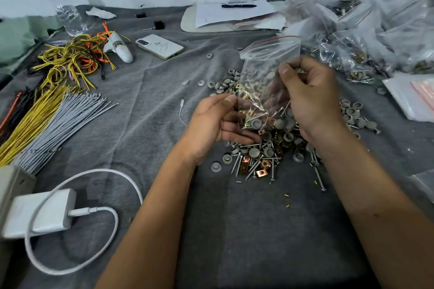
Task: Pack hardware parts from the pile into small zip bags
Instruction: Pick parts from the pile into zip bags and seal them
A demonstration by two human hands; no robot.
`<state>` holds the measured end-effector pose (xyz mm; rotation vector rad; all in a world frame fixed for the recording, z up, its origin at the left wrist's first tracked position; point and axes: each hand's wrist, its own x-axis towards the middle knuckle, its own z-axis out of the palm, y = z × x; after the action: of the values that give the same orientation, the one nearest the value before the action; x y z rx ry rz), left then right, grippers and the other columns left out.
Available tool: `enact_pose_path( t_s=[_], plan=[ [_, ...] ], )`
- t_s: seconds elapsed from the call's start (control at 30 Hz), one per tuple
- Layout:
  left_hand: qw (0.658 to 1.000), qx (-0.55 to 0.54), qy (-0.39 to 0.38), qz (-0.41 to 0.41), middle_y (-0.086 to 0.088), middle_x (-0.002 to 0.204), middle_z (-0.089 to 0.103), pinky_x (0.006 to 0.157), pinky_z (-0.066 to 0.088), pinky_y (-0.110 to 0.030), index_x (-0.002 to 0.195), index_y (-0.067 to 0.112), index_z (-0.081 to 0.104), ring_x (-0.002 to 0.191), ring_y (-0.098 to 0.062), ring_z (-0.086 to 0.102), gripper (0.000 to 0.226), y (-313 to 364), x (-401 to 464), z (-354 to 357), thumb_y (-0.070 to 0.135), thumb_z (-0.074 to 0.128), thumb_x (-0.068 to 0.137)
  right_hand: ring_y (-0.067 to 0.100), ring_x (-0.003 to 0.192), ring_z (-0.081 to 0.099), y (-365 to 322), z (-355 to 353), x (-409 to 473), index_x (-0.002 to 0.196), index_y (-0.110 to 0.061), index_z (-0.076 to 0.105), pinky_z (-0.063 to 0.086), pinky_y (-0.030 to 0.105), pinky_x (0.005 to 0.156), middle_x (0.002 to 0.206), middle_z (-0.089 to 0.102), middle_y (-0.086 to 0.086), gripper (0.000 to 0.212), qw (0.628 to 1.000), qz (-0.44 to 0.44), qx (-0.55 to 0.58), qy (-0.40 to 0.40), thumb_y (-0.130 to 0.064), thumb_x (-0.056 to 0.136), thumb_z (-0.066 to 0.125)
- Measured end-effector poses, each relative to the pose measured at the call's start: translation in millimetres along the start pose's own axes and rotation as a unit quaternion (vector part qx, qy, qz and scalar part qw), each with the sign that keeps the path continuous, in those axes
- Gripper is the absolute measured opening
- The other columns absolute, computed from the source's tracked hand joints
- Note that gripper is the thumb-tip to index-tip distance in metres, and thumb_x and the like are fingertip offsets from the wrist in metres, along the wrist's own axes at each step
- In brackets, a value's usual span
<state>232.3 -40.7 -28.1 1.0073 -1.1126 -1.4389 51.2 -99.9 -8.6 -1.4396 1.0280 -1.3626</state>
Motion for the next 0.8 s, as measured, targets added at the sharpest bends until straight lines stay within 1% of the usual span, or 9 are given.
enact_pose_path(
  t_s=[0.07, 0.13, 0.2, 0.27, 0.3, 0.43, 0.57, 0.67, 0.8],
  plan=[
    [0.999, 0.034, 0.003, 0.011, -0.015, 0.088, 0.075, 0.058, 0.063, -0.029, 0.111, -0.001, 0.061, 0.073, -0.04, 0.077, 0.012, -1.0, 0.0, -1.0, 0.008, 0.057, 0.104, 0.031, 0.057, 0.071, 0.5, -1.0, 0.8, 0.093, -0.022, 0.065, 0.051, 0.028, 0.041, 0.079, 0.076, 0.01, 0.015, 1.0, -0.021, -0.009, 0.01, -0.029, 0.105, 0.058],
    [0.998, 0.064, 0.004, 0.016, -0.015, 0.082, 0.074, 0.061, 0.063, -0.029, 0.109, -0.003, 0.06, 0.071, -0.033, 0.078, 0.017, -2.9, 0.1, -1.6, -0.014, 0.057, 0.097, 0.034, 0.055, 0.071, 1.0, -1.3, 1.2, 0.098, -0.016, 0.061, 0.05, 0.029, 0.041, 0.079, 0.075, 0.011, 0.015, 0.999, -0.032, -0.005, 0.008, -0.029, 0.106, 0.056],
    [0.997, 0.075, 0.0, 0.023, -0.018, 0.08, 0.074, 0.064, 0.064, -0.03, 0.112, -0.012, 0.057, 0.07, -0.03, 0.077, 0.021, -2.9, -0.2, -1.6, -0.021, 0.057, 0.093, 0.035, 0.054, 0.071, 0.3, -0.7, 0.5, 0.099, -0.016, 0.06, 0.052, 0.035, 0.04, 0.078, 0.075, 0.011, 0.015, 0.999, -0.04, -0.001, 0.003, -0.029, 0.106, 0.054],
    [0.997, 0.075, -0.005, 0.032, -0.018, 0.079, 0.073, 0.064, 0.065, -0.03, 0.109, -0.01, 0.057, 0.07, -0.027, 0.077, 0.022, -2.3, -0.7, -1.4, -0.023, 0.058, 0.092, 0.033, 0.054, 0.071, -0.5, -0.1, -0.6, 0.099, -0.016, 0.059, 0.054, 0.044, 0.04, 0.078, 0.075, 0.01, 0.016, 0.999, -0.048, 0.0, 0.001, -0.029, 0.106, 0.054],
    [0.996, 0.076, -0.005, 0.036, -0.017, 0.079, 0.074, 0.064, 0.064, -0.029, 0.106, -0.006, 0.059, 0.069, -0.026, 0.077, 0.023, -1.8, -0.7, -1.4, -0.023, 0.059, 0.091, 0.032, 0.054, 0.071, -0.9, 0.1, -1.2, 0.1, -0.015, 0.059, 0.053, 0.044, 0.04, 0.079, 0.075, 0.01, 0.017, 0.999, -0.051, -0.001, 0.001, -0.029, 0.106, 0.053],
    [0.995, 0.084, -0.006, 0.052, -0.014, 0.076, 0.074, 0.062, 0.063, -0.026, 0.099, 0.002, 0.061, 0.068, -0.023, 0.077, 0.028, -2.9, -0.5, -2.2, -0.024, 0.062, 0.088, 0.032, 0.053, 0.07, -2.4, 1.5, -2.4, 0.098, -0.015, 0.059, 0.051, 0.039, 0.038, 0.078, 0.074, 0.01, 0.015, 0.998, -0.066, 0.01, -0.006, -0.027, 0.106, 0.054],
    [0.992, 0.106, 0.003, 0.073, -0.007, 0.077, 0.076, 0.06, 0.061, -0.025, 0.095, 0.005, 0.065, 0.072, -0.021, 0.077, 0.033, -4.9, 0.2, -5.0, -0.026, 0.065, 0.085, 0.032, 0.054, 0.069, -4.3, 3.3, -3.4, 0.098, -0.014, 0.06, 0.052, 0.034, 0.044, 0.078, 0.074, 0.012, 0.011, 0.995, -0.083, 0.051, -0.022, -0.022, 0.104, 0.058],
    [0.983, 0.151, 0.016, 0.102, -0.009, 0.088, 0.078, 0.072, 0.062, -0.028, 0.097, 0.008, 0.069, 0.084, -0.02, 0.074, 0.037, -4.9, 1.9, -9.0, -0.024, 0.073, 0.078, 0.028, 0.057, 0.07, -7.9, 4.9, -5.5, 0.095, -0.02, 0.061, 0.052, 0.031, 0.045, 0.079, 0.075, 0.012, 0.01, 0.991, -0.106, 0.07, -0.037, -0.022, 0.104, 0.058],
    [0.978, 0.172, 0.025, 0.117, -0.01, 0.101, 0.079, 0.089, 0.059, -0.033, 0.105, -0.002, 0.068, 0.097, -0.022, 0.075, 0.038, -5.7, 3.3, -15.2, -0.019, 0.08, 0.073, 0.034, 0.054, 0.069, -12.4, 6.6, -7.6, 0.095, -0.021, 0.058, 0.051, 0.03, 0.044, 0.078, 0.073, 0.013, 0.011, 0.985, -0.128, 0.09, -0.064, -0.019, 0.106, 0.055]
  ],
)
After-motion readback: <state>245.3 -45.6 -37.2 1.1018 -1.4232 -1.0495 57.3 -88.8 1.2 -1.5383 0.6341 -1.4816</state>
